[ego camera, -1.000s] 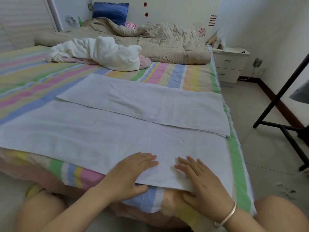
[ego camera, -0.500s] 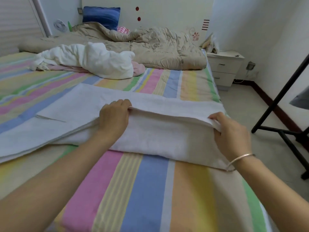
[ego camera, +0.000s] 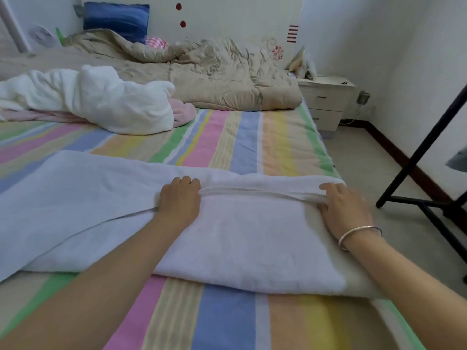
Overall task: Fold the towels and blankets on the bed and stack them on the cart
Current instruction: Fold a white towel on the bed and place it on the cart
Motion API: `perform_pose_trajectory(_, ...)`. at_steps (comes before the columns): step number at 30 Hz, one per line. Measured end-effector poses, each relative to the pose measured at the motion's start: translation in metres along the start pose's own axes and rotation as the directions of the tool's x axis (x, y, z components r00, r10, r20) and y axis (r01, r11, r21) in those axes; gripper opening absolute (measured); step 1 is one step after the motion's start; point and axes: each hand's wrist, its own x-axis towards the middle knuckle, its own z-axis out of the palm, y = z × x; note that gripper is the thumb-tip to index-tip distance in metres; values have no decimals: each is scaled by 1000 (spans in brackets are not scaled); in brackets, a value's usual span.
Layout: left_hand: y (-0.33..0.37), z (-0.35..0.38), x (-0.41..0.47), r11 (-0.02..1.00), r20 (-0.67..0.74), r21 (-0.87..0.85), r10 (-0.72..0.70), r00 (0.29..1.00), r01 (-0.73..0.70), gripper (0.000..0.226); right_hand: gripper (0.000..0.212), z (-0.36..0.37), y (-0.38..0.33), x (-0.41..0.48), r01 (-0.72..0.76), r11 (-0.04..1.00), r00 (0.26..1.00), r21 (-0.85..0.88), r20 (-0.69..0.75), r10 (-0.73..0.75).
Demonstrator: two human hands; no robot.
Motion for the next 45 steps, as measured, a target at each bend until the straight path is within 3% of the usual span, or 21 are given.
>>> perform_pose_trajectory(5, -12, -9, -8, 983, 46, -180, 54, 998, -45, 27, 51, -7, -65, -20, 50, 996, 969, 69, -244, -31)
perform_pose_trajectory(10, -56, -30, -51, 873, 60, -457, 223, 973, -172, 61, 43, -8, -187, -73, 292, 902, 956, 317, -107, -272)
perform_pose_trajectory(14, -136, -51, -109, 774, -67, -542, 350, 934, -328, 80, 37, -20, -265, -92, 322, 846, 947, 426, -130, -295)
perform_pose_trajectory(17, -216, -56, -141, 762, -113, -590, 250, 961, -268, 67, 36, -26, -307, -97, 328, 816, 942, 476, -104, -318)
perform_pose_trajectory(22, -332, -46, -168, 715, -100, -699, -125, 987, 20, 24, 46, -33, -369, -100, 436, 751, 889, 496, -108, -444)
perform_pose_trajectory(23, -350, -43, -170, 716, -63, -694, -162, 985, 73, 32, 48, -36, -382, -102, 478, 723, 863, 499, -112, -493)
perform_pose_trajectory(26, -375, -40, -168, 752, 120, -648, -56, 991, 121, 68, 51, -39, -407, -107, 574, 643, 787, 507, -122, -605)
perform_pose_trajectory(29, -380, -43, -154, 595, 217, -793, 68, 974, 135, 50, 62, -42, -420, -101, 589, 616, 780, 524, -170, -602)
perform_pose_trajectory(30, -380, -43, -145, 575, 201, -810, 90, 975, 114, 40, 67, -42, -422, -97, 573, 618, 797, 538, -191, -573)
perform_pose_trajectory(33, -379, -38, -108, 715, 67, -698, 16, 998, 35, 16, 73, -45, -430, -78, 409, 686, 888, 602, -91, -450)
perform_pose_trajectory(35, -380, -27, -84, 815, 43, -561, -147, 988, 146, 26, 76, -40, -440, -59, 302, 740, 903, 601, 70, -424)
perform_pose_trajectory(37, -379, -13, -68, 831, 111, -467, -283, 953, 301, 45, 72, -32, -452, -42, 240, 807, 894, 539, 201, -400)
perform_pose_trajectory(40, -380, 8, -60, 819, 244, -416, -319, 916, 396, 48, 58, -19, -469, -31, 259, 889, 868, 378, 313, -386)
perform_pose_trajectory(45, -381, 19, -53, 820, 226, -418, -324, 919, 391, 48, 50, -16, -474, -30, 285, 909, 856, 305, 346, -384)
